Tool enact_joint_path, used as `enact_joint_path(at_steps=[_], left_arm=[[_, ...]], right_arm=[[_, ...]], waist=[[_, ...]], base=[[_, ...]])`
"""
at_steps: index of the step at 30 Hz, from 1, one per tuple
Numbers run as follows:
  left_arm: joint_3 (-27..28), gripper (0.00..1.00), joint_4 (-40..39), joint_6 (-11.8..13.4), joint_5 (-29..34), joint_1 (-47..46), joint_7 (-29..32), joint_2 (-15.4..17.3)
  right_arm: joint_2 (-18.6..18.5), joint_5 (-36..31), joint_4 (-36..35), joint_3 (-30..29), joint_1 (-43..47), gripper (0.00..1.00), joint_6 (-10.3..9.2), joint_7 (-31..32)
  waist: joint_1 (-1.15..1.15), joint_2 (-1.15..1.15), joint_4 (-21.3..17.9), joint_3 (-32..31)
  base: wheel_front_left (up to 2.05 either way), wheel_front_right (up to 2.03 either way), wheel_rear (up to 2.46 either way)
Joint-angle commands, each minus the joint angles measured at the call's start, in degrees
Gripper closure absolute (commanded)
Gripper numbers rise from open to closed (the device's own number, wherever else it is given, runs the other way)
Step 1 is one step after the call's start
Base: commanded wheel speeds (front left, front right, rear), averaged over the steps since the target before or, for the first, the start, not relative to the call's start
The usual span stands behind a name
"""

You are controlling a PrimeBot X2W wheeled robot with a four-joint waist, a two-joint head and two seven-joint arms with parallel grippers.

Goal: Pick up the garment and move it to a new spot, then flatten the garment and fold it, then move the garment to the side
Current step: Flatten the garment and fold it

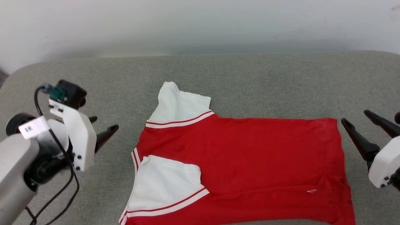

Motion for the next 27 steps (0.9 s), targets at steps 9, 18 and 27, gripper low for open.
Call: enact_joint_path(at_steps=[9, 18, 27], left_arm=[[3.5, 0.00, 6.3, -0.8, 3.2, -14.9, 0.5, -3.8], [3.0, 0.00, 14.3, -2.3, 4.0, -29.3, 9.5, -8.1], [0.0, 0.00, 20.9, -2.9, 3.5, -36.5, 21.0, -10.6]], right_arm=[[14.7, -14.4, -8.4, -10.9, 2.0, 0.00, -0.03, -14.8], [22.5, -20.7, -13.8, -14.1, 4.8, 0.00, -0.03, -20.7], [24.5, -21.2, -15.0, -13.2, 2.7, 0.00, -0.03, -22.6]], waist=[[0.00, 0.00, -4.0, 7.4], [0.00, 0.00, -8.1, 15.6], [0.00, 0.00, -11.3, 21.8]], base=[[0.00, 0.00, 0.00], [0.00, 0.00, 0.00], [0.00, 0.00, 0.00]])
